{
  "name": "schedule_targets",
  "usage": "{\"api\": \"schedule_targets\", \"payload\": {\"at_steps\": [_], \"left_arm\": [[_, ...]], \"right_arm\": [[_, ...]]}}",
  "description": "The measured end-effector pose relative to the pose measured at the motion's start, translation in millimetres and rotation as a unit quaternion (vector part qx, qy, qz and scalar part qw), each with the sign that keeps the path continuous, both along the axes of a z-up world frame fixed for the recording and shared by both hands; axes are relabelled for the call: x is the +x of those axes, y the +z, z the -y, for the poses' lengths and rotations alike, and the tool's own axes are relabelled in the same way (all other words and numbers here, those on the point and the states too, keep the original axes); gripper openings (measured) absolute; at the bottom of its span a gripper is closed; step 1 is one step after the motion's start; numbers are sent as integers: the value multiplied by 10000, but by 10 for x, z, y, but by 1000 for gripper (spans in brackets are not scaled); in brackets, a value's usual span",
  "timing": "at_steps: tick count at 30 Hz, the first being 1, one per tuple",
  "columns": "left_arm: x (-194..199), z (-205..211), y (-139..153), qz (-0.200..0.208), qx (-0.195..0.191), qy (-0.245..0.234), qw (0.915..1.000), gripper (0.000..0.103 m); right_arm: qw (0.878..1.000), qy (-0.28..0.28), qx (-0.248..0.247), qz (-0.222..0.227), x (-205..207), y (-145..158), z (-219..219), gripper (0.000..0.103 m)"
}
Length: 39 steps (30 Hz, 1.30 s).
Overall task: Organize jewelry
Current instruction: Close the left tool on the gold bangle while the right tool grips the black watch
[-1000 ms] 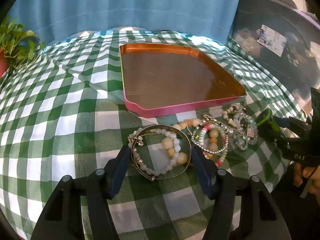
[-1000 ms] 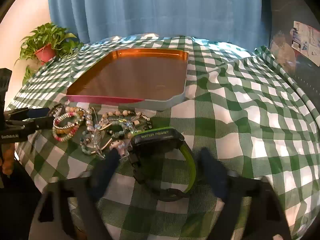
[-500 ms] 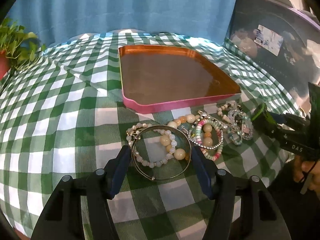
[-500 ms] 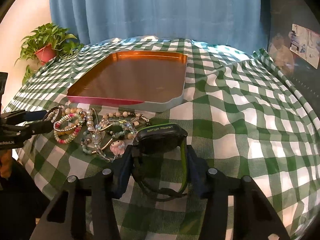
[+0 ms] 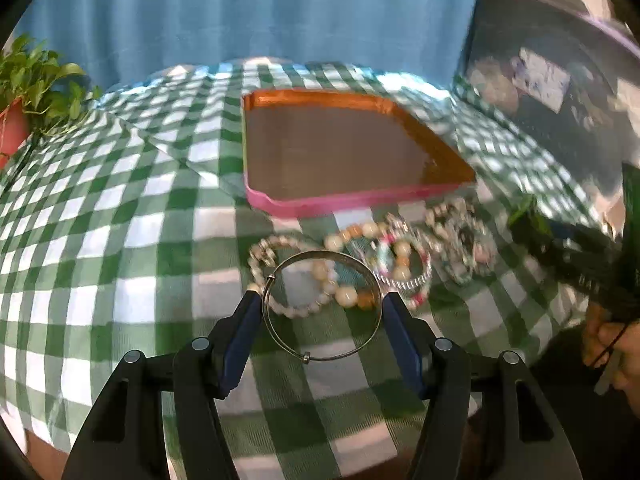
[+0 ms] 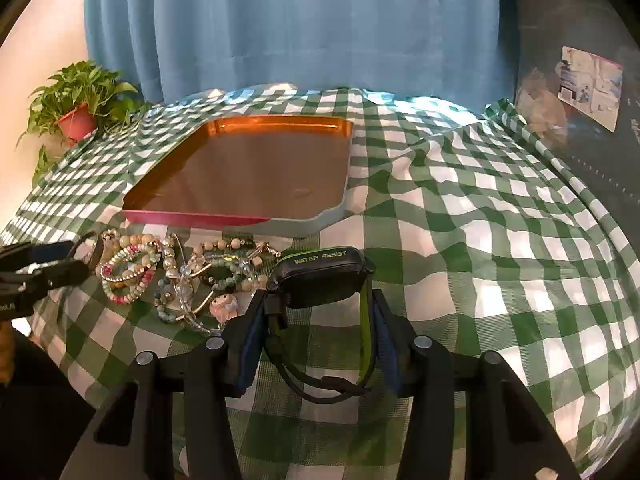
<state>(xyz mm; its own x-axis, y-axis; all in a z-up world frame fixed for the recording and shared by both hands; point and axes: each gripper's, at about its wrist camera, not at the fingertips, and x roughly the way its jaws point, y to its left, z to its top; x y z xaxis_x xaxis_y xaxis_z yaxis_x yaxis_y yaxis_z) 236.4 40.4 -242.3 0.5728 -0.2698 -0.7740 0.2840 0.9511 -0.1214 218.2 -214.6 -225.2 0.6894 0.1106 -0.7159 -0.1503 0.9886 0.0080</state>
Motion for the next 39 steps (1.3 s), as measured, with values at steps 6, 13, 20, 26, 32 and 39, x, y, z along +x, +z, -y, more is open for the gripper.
{"api": "schedule_targets", "payload": {"at_steps": [6, 13, 20, 26, 32, 39], "left_arm": [[-175, 36, 96, 301, 296, 301, 9987, 63], [-316, -39, 402, 406, -66, 573, 9975, 63], [-631, 32, 902, 520, -36, 679, 9963, 63], [-970, 84, 1436, 842, -216, 739, 9935, 63], [-1515, 202, 2024, 1687, -68, 648, 9835, 63], [-2003, 252, 2518, 2540, -118, 519, 9657, 63]], "right_arm": [[9998, -9, -52, 181, -97, 59, -14, 45], [9996, -61, -11, 268, -262, 123, -27, 45], [9990, -189, -58, 400, -564, 358, -67, 45], [9976, -287, 113, 612, -943, 797, -101, 45], [9915, -242, -298, 1243, -1390, 1410, -277, 45], [9864, -107, -111, 1634, -1741, 1988, -366, 45]]}}
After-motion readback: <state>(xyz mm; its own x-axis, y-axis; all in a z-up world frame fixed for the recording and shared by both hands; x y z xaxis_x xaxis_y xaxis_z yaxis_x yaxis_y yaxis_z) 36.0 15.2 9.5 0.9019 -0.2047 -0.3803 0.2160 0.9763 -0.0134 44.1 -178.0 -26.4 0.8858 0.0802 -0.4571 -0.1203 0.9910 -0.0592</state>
